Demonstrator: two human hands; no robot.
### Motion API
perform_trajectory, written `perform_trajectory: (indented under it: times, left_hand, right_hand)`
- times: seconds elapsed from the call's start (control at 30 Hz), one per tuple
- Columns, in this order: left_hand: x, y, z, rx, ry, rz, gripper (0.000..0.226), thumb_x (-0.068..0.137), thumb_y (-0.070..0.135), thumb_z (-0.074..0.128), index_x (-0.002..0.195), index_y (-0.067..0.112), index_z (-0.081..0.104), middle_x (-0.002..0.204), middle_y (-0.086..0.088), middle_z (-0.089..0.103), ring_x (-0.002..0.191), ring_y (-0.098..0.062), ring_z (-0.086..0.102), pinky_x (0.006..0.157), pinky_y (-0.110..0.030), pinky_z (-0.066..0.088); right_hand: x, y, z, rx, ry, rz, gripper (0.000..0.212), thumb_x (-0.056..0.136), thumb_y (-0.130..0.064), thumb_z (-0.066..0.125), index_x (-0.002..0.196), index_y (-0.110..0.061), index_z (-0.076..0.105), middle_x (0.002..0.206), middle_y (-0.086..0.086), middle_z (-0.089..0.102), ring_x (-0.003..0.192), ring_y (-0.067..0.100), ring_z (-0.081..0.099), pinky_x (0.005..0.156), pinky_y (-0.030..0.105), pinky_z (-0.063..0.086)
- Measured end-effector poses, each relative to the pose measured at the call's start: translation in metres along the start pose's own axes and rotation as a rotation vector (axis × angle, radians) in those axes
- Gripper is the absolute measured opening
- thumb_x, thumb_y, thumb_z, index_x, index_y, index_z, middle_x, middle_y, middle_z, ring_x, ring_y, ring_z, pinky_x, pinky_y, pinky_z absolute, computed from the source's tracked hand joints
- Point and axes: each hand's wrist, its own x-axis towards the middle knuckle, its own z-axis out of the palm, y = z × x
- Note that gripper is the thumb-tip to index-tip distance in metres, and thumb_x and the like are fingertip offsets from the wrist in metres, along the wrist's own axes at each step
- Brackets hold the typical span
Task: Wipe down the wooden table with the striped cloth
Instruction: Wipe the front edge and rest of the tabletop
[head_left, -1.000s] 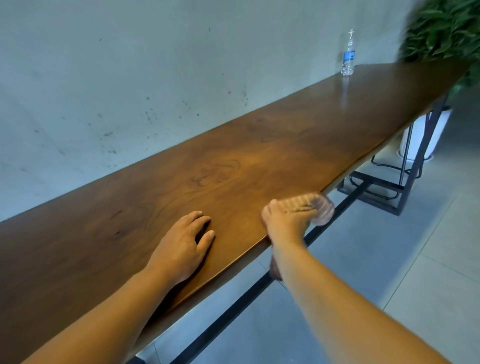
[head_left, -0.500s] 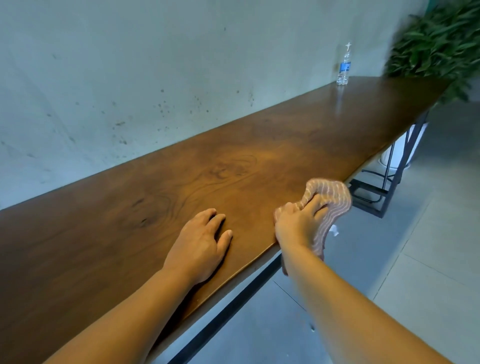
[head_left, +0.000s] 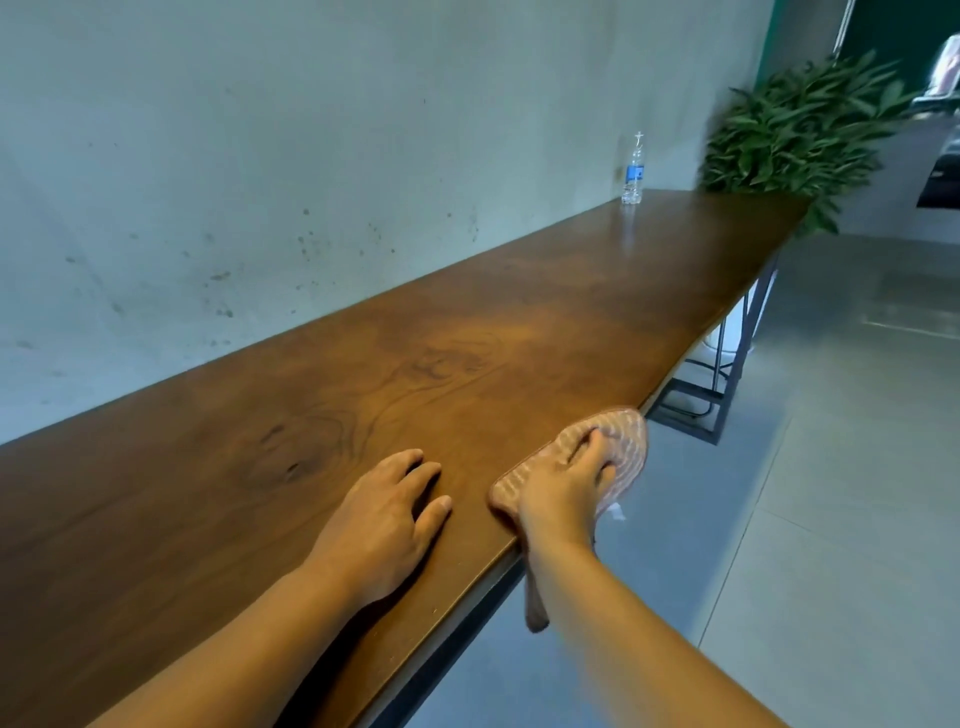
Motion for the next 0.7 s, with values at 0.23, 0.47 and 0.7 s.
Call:
perform_trajectory:
  times: [0.23, 0.47, 0.7]
  left_hand:
    - [-0.01, -0.009, 0.0, 0.028, 0.049, 0.009, 0.061, 0.096, 0.06, 0.025, 0.15, 0.033, 0.026, 0.159, 0.008, 0.018, 0.145, -0.01, 0.012, 0.12, -0.034, 0.011]
    - [-0.007, -0.011, 0.004, 0.012, 0.069, 0.019, 0.058, 0.098, 0.057, 0.025, 0.15, 0.03, 0.028, 0.158, 0.005, 0.022, 0.145, -0.015, 0.016, 0.12, -0.037, 0.015]
    - [-0.004, -0.011, 0.008, -0.002, 0.124, 0.017, 0.053, 0.099, 0.05, 0.03, 0.146, 0.026, 0.037, 0.155, 0.0, 0.03, 0.143, -0.017, 0.024, 0.119, -0.037, 0.019]
  right_hand:
    - [0.069, -0.019, -0.011, 0.043, 0.069, 0.109, 0.087, 0.097, -0.012, 0.051, 0.156, -0.03, -0.01, 0.149, 0.009, 0.04, 0.084, 0.021, 0.053, 0.061, 0.027, 0.041]
    - [0.045, -0.011, 0.004, -0.026, 0.122, 0.149, 0.077, 0.1, -0.03, 0.048, 0.158, -0.021, -0.002, 0.16, 0.008, 0.028, 0.135, 0.037, 0.043, 0.107, 0.047, 0.039]
    - [-0.101, 0.023, 0.032, 0.0, 0.043, 0.071, 0.077, 0.101, -0.04, 0.044, 0.156, -0.025, -0.009, 0.163, 0.003, 0.014, 0.14, 0.036, 0.034, 0.109, 0.048, 0.033]
